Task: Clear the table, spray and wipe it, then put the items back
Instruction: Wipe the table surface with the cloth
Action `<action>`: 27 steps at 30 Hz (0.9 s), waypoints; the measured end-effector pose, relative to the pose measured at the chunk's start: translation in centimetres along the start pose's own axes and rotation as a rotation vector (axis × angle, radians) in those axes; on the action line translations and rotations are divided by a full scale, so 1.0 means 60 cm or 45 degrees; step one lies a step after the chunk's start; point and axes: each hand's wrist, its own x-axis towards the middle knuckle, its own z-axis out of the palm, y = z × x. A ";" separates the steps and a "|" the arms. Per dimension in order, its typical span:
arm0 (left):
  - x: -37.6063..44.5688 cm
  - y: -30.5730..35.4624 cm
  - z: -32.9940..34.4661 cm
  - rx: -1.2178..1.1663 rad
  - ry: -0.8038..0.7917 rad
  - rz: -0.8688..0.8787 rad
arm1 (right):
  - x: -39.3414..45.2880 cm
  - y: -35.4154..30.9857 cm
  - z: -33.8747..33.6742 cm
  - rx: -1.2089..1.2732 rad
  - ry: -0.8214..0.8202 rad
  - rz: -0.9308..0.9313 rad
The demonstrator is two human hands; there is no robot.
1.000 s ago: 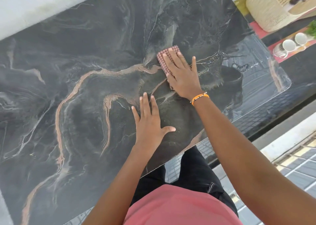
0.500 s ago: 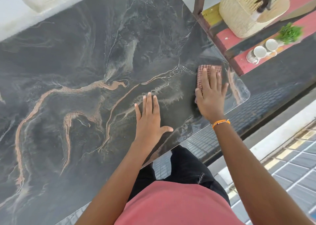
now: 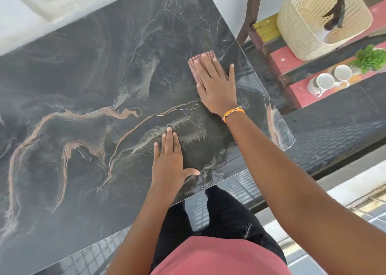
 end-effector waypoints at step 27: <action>-0.145 -0.082 0.121 -0.313 0.232 -0.064 | -0.299 -0.138 0.049 0.133 -0.064 -0.035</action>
